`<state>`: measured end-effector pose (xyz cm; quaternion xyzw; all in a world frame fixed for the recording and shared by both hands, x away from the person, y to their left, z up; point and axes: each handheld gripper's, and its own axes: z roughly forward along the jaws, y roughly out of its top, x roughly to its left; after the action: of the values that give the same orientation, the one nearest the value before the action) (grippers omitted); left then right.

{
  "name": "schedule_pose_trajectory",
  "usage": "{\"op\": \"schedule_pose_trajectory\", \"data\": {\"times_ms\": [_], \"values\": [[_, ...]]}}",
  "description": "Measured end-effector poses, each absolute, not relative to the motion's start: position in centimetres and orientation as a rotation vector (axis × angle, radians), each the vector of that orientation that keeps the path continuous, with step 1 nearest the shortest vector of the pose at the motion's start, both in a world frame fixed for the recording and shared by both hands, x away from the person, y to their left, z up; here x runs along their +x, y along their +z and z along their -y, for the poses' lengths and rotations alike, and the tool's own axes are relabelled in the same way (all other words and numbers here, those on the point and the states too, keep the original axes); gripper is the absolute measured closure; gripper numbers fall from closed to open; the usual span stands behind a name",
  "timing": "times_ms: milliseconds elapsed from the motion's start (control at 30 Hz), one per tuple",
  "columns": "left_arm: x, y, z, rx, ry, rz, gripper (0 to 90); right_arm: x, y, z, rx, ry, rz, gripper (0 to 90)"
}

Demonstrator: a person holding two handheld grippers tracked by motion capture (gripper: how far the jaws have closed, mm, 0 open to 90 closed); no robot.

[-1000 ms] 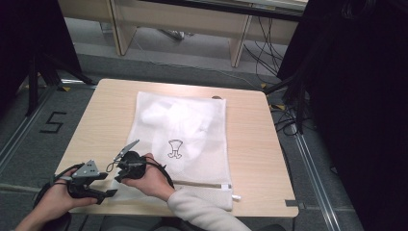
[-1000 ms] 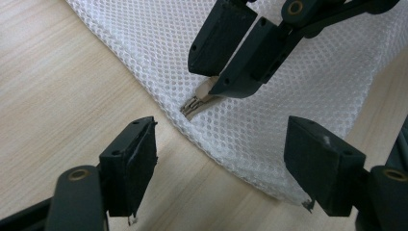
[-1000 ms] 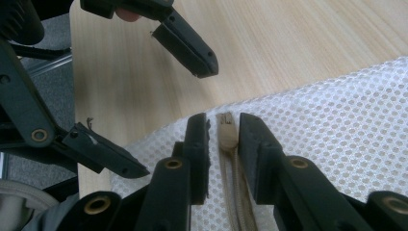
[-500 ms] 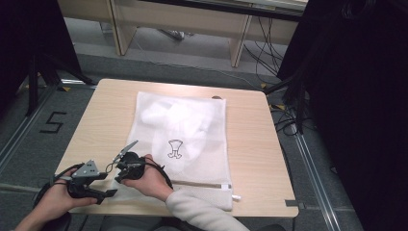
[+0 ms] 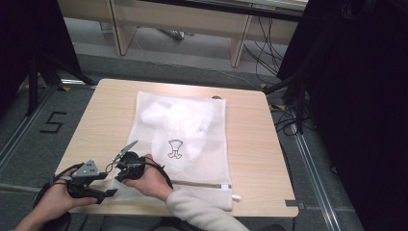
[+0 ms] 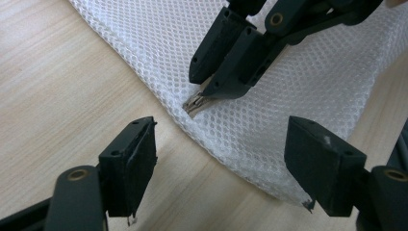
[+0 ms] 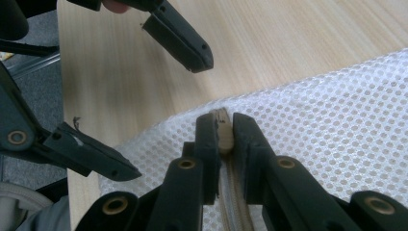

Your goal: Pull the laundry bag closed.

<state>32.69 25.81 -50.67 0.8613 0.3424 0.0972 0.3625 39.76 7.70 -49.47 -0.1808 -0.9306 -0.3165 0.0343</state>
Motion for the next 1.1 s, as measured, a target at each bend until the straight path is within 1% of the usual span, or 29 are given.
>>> {"op": "schedule_pose_trajectory", "data": {"times_ms": [367,433,500,533,567,600,633,667,700,733,767,800,833,867,900,933,967,1000,1033,1067,1100], "values": [[32.9,-50.7,-25.6,2.187,0.217,-0.877,28.1,39.6,-48.4,-7.4,-0.565,-0.985,2.836,81.7],[33.0,-50.8,-25.3,2.152,0.189,-0.899,30.4,39.7,-48.1,-7.2,-0.578,-0.974,2.839,81.8],[33.3,-50.7,-25.4,2.183,0.190,-0.891,33.2,39.7,-47.9,-7.2,-0.564,-0.973,2.851,81.7],[33.4,-50.7,-25.1,2.153,0.169,-0.922,34.6,39.8,-47.8,-7.1,-0.544,-0.983,2.858,81.8],[33.4,-50.7,-25.1,2.153,0.169,-0.922,36.7,39.8,-47.8,-7.1,-0.544,-0.983,2.858,81.8],[33.5,-50.7,-25.0,2.153,0.179,-0.919,36.7,39.7,-47.7,-7.1,-0.542,-0.982,2.858,81.8],[33.5,-50.8,-24.9,2.134,0.150,-0.933,39.0,39.6,-47.6,-7.1,-0.545,-0.988,2.843,81.8],[33.6,-50.7,-25.0,2.153,0.150,-0.931,41.4,39.6,-47.5,-7.0,-0.559,-0.972,2.850,81.8],[33.6,-50.8,-24.9,2.117,0.120,-0.970,47.4,39.6,-47.4,-6.9,-0.547,-0.982,2.847,81.8],[33.7,-50.8,-25.0,2.117,0.110,-0.965,47.4,39.8,-47.4,-6.8,-0.513,-0.995,2.858,81.8],[33.8,-50.8,-25.0,2.108,0.101,-0.989,49.9,39.6,-47.3,-6.8,-0.544,-0.987,2.855,81.8],[33.9,-50.8,-24.9,2.097,0.087,-0.994,56.4,39.8,-47.3,-6.6,-0.503,-0.998,2.871,81.8],[33.9,-50.8,-24.9,2.090,0.084,-1.005,59.2,39.8,-47.3,-6.6,-0.503,-0.998,2.871,81.8],[34.0,-50.9,-24.9,2.097,0.062,-1.005,59.2,39.8,-47.2,-6.6,-0.481,-1.005,2.871,81.8],[34.0,-50.9,-24.9,2.097,0.062,-1.012,61.6,39.8,-47.2,-6.6,-0.470,-1.010,2.871,81.8],[34.1,-50.8,-24.9,2.095,0.066,-1.030,68.1,39.7,-47.2,-6.5,-0.493,-0.988,2.872,81.8],[34.0,-50.7,-24.8,2.088,0.069,-1.042,68.1,39.7,-47.2,-6.5,-0.493,-0.988,2.872,81.8],[34.0,-50.6,-24.8,2.093,0.075,-1.048,74.2,39.7,-47.2,-6.4,-0.493,-0.977,2.880,81.8],[34.1,-50.6,-24.8,2.093,0.077,-1.051,74.2,39.7,-47.2,-6.4,-0.493,-0.977,2.880,81.8],[34.1,-50.6,-24.8,2.090,0.075,-1.055,79.4,39.6,-47.1,-6.3,-0.492,-0.969,2.884,81.8],[34.1,-50.4,-24.8,2.070,0.062,-1.055,81.5,39.6,-47.1,-6.2,-0.492,-0.958,2.892,81.8]]}}
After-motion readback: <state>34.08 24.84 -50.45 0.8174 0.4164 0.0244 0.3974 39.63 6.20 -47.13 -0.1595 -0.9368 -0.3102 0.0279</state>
